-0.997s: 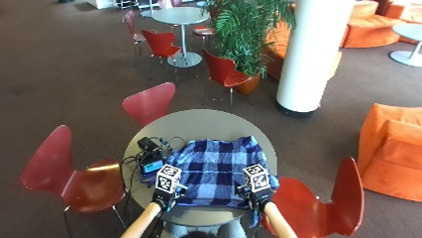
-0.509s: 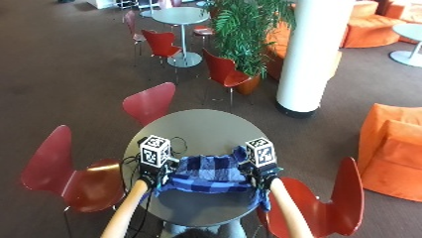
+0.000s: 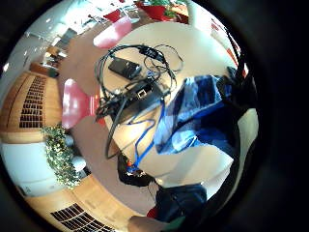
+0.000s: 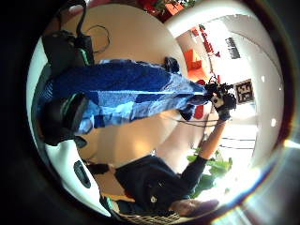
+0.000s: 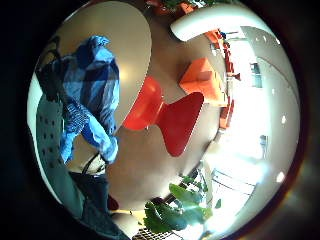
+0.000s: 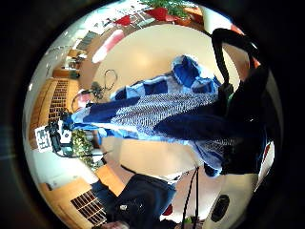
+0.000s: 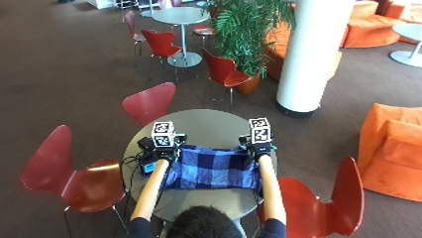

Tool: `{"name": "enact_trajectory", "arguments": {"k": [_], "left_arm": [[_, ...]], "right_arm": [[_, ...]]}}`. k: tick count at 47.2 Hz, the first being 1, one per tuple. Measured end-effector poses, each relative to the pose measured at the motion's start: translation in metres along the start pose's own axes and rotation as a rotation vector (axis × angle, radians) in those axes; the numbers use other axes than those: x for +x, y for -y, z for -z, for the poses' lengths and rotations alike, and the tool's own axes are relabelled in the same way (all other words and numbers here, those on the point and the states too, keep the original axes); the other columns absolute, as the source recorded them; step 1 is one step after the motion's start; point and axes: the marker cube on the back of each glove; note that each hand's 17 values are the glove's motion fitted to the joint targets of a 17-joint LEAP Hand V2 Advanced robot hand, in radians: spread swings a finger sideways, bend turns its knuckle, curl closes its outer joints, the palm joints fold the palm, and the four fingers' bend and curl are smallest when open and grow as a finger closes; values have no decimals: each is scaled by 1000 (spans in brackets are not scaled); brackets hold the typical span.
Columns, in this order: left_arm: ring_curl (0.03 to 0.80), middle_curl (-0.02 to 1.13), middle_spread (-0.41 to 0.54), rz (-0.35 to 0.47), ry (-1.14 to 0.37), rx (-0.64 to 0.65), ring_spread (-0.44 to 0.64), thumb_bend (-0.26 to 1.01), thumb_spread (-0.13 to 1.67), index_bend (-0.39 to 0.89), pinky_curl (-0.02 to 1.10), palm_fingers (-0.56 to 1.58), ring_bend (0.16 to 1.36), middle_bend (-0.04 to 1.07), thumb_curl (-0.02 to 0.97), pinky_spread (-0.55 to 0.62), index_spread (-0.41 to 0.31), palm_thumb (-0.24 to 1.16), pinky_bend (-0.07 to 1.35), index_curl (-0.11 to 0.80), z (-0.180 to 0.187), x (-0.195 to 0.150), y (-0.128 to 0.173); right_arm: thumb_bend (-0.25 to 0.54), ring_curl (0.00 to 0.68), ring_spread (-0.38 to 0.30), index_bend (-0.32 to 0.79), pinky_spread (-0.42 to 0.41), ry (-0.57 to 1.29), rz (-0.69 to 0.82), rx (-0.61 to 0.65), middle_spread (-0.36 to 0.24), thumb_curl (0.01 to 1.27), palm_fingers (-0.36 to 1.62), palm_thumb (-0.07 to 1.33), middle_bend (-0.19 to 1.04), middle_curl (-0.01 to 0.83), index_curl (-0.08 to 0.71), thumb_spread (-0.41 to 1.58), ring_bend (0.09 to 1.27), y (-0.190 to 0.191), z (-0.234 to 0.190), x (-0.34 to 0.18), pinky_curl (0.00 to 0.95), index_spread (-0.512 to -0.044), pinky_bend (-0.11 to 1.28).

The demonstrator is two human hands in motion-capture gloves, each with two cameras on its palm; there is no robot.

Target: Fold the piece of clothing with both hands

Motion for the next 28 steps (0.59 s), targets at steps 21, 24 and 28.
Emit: {"name": "enact_trajectory", "arguments": {"k": [21, 24, 28], "left_arm": [[417, 471, -267, 178, 134, 463, -314, -33, 1023, 86, 453, 956, 466, 173, 290, -382, -231, 688, 741, 343, 29, -23, 41], [413, 463, -256, 135, 182, 608, -300, -31, 1014, 108, 443, 935, 445, 160, 290, -367, -227, 677, 707, 337, 50, -23, 35], [406, 450, -244, 77, 132, 452, -276, -37, 1016, 127, 429, 913, 418, 151, 286, -351, -223, 643, 668, 336, 30, -7, -4]], "right_arm": [[-35, 416, -261, 114, -239, 30, -355, 629, -239, 537, 1011, 962, 173, 415, 353, 856, 474, 61, -13, 43, 378, -312, 561], [-39, 409, -253, 120, -215, 25, -365, 531, -230, 512, 1027, 933, 175, 411, 343, 895, 459, 39, -7, 48, 369, -312, 535], [-53, 407, -229, 113, -169, 67, -374, 389, -206, 475, 983, 857, 170, 407, 335, 951, 436, 19, -17, 52, 365, -311, 507]]}}
